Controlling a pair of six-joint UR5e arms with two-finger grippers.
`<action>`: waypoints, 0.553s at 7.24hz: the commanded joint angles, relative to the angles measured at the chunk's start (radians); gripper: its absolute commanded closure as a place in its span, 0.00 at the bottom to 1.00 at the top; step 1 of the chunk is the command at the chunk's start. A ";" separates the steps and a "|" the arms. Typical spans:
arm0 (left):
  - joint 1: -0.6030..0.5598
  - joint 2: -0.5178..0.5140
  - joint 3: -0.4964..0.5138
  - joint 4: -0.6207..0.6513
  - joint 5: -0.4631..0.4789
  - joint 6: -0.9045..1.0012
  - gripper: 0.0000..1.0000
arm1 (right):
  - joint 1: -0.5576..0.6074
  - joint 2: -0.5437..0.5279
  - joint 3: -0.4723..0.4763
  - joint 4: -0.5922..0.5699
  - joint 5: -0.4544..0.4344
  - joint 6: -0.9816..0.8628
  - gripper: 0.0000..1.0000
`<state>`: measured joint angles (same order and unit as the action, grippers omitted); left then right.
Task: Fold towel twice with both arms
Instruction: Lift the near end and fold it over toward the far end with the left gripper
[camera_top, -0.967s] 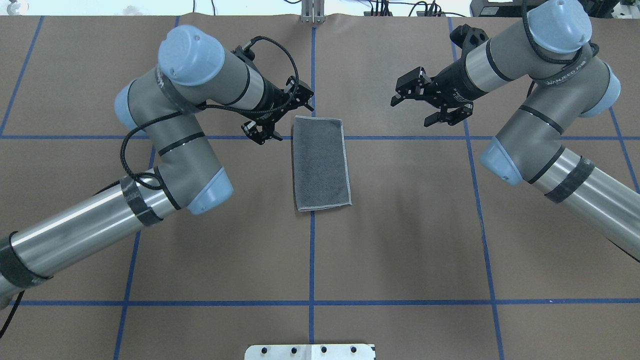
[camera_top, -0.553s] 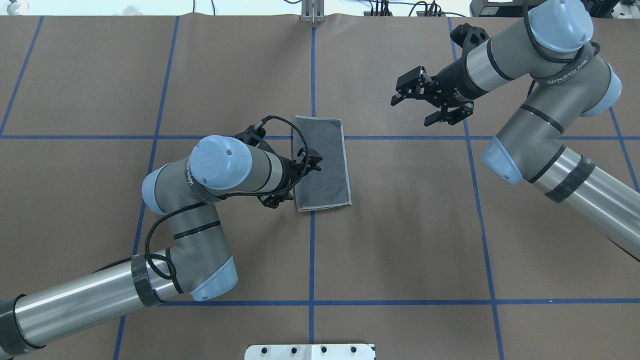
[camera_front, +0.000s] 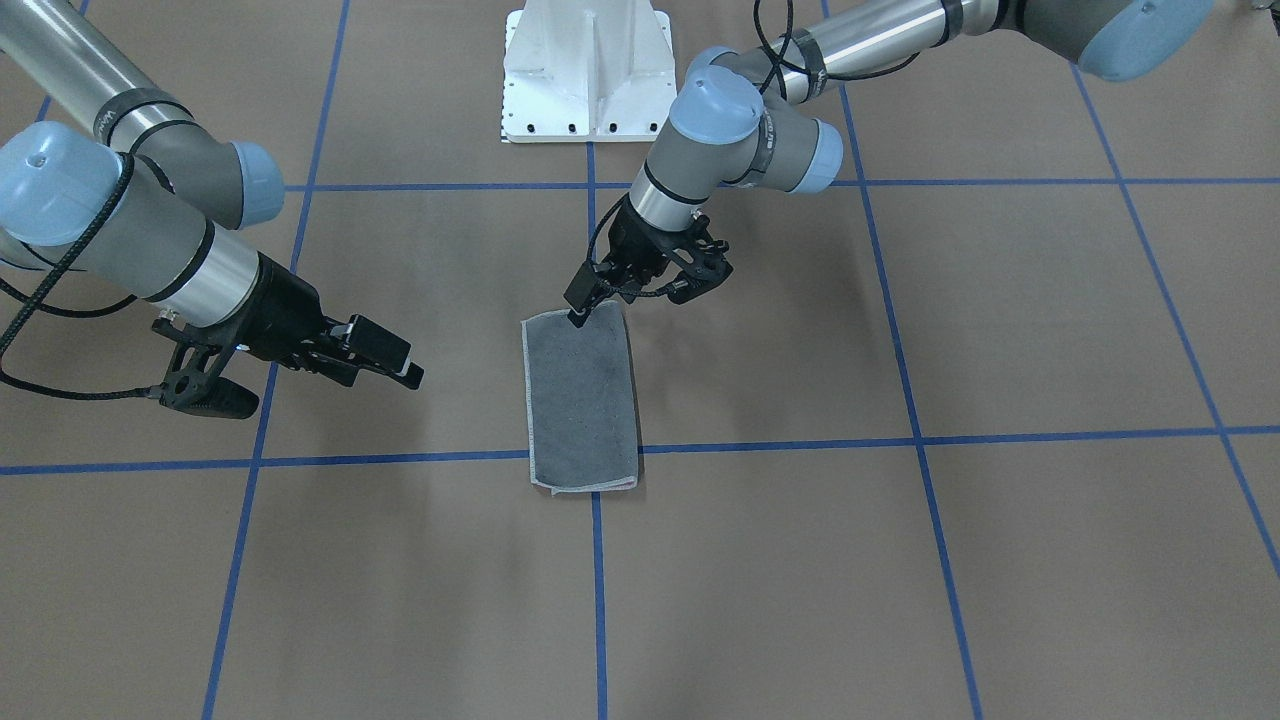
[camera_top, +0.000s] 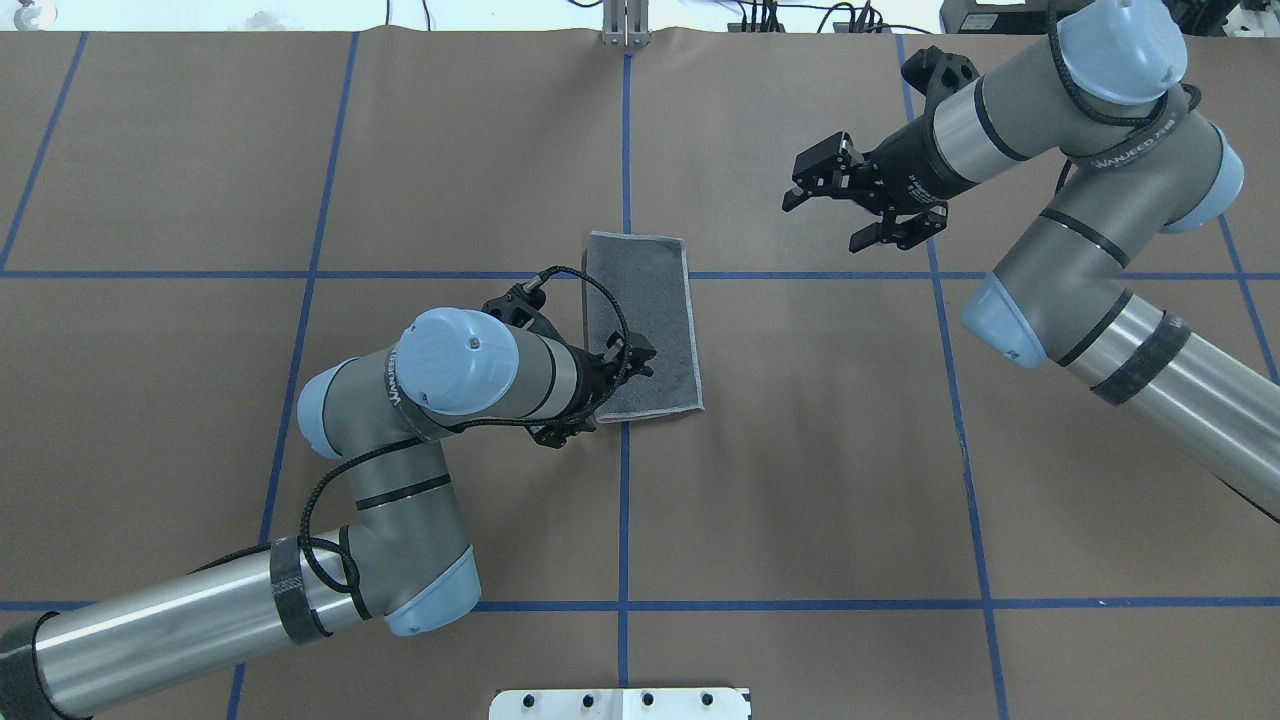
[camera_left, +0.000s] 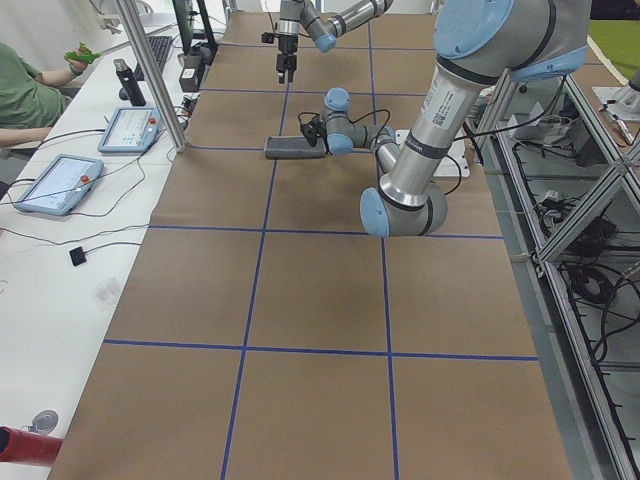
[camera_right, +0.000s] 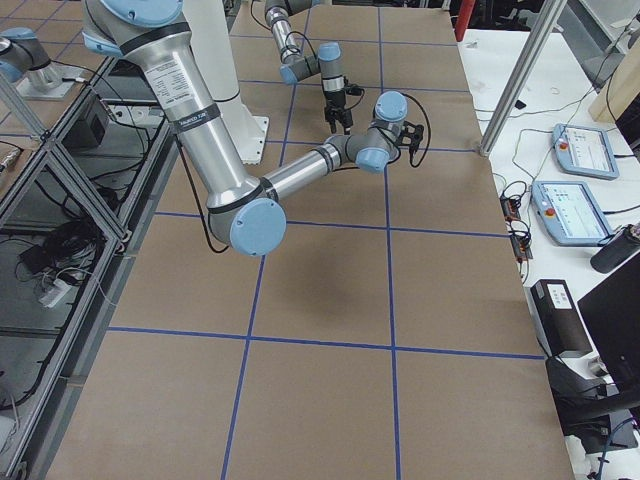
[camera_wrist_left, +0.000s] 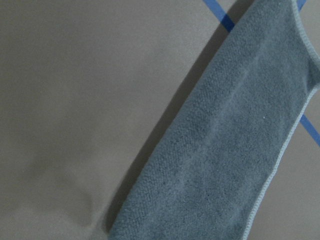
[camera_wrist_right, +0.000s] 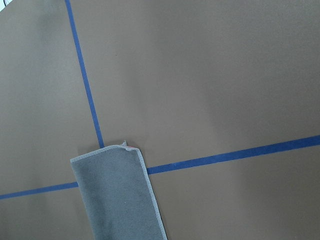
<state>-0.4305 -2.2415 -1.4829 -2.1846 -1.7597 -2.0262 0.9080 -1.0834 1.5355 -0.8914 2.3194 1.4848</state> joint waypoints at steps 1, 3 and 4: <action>0.006 0.000 0.015 0.000 0.000 0.003 0.01 | 0.000 0.000 0.001 0.000 0.000 -0.001 0.00; 0.004 -0.004 0.032 0.000 0.000 0.009 0.03 | 0.002 0.000 0.001 0.000 0.000 -0.001 0.00; 0.006 -0.004 0.033 0.000 0.000 0.014 0.07 | 0.002 0.000 0.000 0.000 0.000 -0.001 0.00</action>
<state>-0.4259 -2.2447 -1.4550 -2.1844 -1.7595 -2.0182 0.9094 -1.0830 1.5364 -0.8912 2.3194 1.4834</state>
